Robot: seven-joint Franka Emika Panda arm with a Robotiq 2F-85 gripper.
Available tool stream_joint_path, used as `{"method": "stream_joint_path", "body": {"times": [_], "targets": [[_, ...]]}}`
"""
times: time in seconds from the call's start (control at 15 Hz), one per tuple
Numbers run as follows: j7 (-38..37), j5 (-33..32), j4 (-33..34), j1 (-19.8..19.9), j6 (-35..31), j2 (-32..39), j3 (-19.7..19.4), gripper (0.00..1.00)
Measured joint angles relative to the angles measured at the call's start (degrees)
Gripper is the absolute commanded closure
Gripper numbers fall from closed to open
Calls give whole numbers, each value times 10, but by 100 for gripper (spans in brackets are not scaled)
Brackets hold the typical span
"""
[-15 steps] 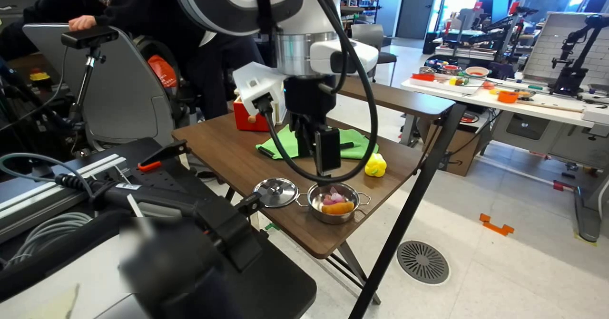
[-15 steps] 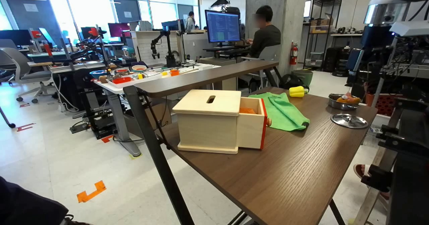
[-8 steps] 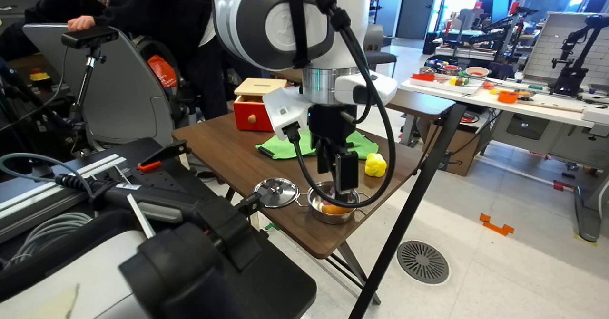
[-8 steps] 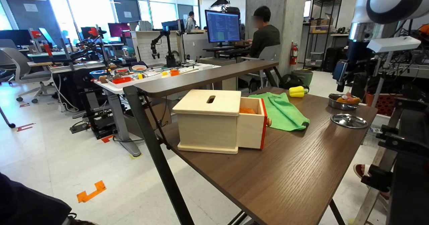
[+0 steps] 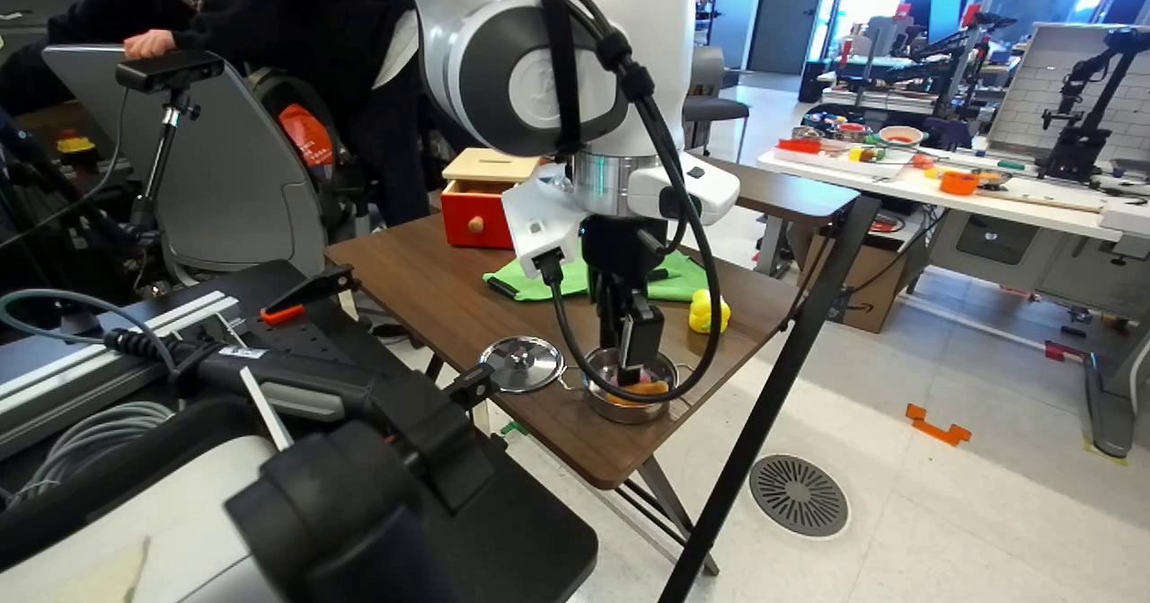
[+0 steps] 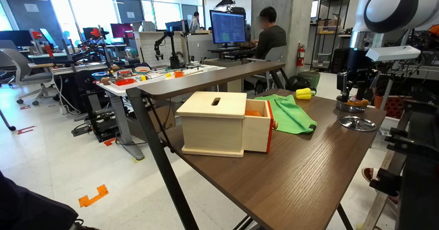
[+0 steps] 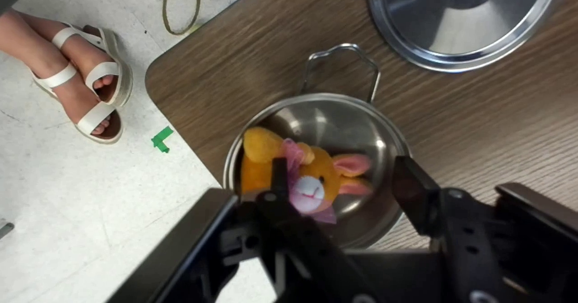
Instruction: Remove the plush toy from the silver pot.
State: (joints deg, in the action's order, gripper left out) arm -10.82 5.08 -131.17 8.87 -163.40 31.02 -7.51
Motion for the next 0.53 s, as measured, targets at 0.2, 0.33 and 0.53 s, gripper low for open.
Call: {"method": "stream_joint_path", "body": {"times": [0.2, 0.33, 0.53], "targets": [[1, 10, 4, 2, 0, 8, 0, 41], [1, 13, 5, 3, 0, 12, 0, 40], [1, 14, 6, 6, 0, 14, 0, 64]]}}
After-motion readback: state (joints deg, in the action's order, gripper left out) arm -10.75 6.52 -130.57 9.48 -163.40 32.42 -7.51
